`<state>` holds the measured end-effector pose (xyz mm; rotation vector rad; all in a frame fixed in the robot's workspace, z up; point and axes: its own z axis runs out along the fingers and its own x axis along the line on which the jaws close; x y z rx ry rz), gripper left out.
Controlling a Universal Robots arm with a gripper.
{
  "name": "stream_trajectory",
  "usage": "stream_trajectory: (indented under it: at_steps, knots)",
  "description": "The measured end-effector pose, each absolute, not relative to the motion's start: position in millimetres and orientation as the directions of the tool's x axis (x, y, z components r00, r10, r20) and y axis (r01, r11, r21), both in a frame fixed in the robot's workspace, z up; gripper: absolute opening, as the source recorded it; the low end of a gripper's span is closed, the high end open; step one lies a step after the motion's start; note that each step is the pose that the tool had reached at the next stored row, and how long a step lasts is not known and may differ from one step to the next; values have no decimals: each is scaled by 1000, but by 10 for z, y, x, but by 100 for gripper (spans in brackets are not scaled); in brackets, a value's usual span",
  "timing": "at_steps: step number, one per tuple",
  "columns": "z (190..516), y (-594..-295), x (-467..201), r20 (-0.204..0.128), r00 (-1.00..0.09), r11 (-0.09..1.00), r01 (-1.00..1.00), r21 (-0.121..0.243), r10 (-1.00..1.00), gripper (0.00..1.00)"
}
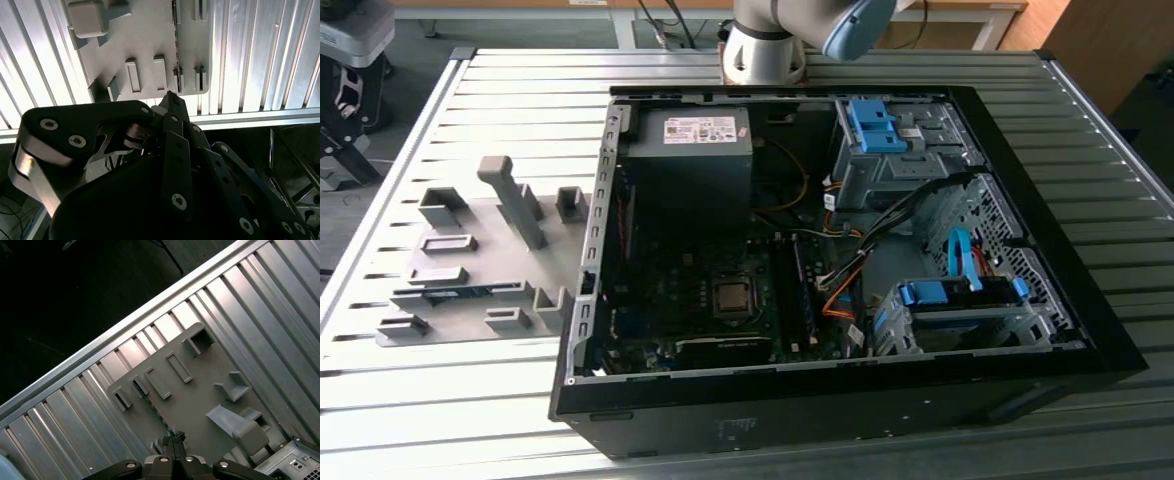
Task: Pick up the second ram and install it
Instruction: 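Pick up the second ram and move it above second insertion slot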
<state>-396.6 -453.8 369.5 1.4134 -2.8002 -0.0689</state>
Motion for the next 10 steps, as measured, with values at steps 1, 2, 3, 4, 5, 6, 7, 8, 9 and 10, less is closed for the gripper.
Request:
stream_trajectory:
  at_steps: [1, 2, 3, 4, 5, 6, 7, 8, 9, 10]
  knots:
    - [3695, -4538, -3966, -16, -593, 592, -805, 41, -805, 11]
    - [3695, -4538, -3966, -16, -589, 588, -808, 41, -808, 11]
    - [3695, -4539, -3967, -16, -581, 580, -813, 41, -814, 11]
    - [3694, -4539, -3967, -16, -570, 570, -821, 41, -821, 11]
    - [3694, -4539, -3968, -16, -558, 557, -830, 41, -830, 11]
    - [3694, -4539, -3968, -16, -545, 544, -838, 41, -838, 11]
    - [3694, -4539, -3969, -16, -532, 532, -846, 41, -846, 11]
    - [3693, -4538, -3969, -16, -523, 522, -852, 41, -852, 11]
    - [3693, -4538, -3970, -16, -519, 518, -854, 41, -855, 11]
    - [3693, -4539, -3970, -16, -518, 517, -855, 41, -855, 11]
